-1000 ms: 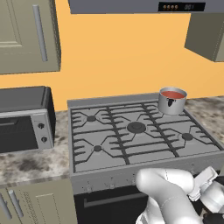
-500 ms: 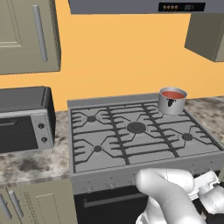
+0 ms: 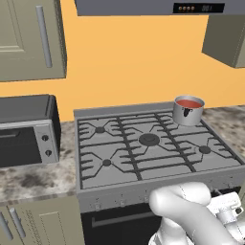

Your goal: Wait until the marinara sauce is simmered to a deep red color and then turn off the stove.

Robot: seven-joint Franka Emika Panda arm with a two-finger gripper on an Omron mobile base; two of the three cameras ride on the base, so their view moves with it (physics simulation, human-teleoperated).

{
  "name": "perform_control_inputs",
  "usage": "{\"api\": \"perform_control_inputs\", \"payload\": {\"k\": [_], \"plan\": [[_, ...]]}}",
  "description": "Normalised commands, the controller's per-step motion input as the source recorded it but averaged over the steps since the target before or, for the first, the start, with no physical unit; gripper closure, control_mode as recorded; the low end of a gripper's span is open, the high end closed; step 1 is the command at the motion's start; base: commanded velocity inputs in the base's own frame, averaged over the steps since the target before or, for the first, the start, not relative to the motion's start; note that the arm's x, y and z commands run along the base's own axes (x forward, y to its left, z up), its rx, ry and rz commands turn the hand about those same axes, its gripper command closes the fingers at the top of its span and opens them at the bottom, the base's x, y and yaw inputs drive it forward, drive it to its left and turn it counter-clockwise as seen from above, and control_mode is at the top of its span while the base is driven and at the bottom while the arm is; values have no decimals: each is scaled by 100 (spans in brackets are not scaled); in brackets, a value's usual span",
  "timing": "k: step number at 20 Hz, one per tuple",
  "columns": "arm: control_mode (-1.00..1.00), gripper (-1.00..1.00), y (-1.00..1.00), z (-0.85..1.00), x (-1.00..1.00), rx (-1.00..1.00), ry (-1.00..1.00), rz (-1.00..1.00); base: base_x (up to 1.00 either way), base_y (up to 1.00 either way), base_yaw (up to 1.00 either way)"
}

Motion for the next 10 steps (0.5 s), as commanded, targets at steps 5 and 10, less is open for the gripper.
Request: {"api": "perform_control_inputs", "payload": {"k": [5,10], "plan": [[-100,100,-32,-50,30,25,15,-39,0,0,0],[-100,100,-39,-50,48,25,17,-42,0,0,0]]}}
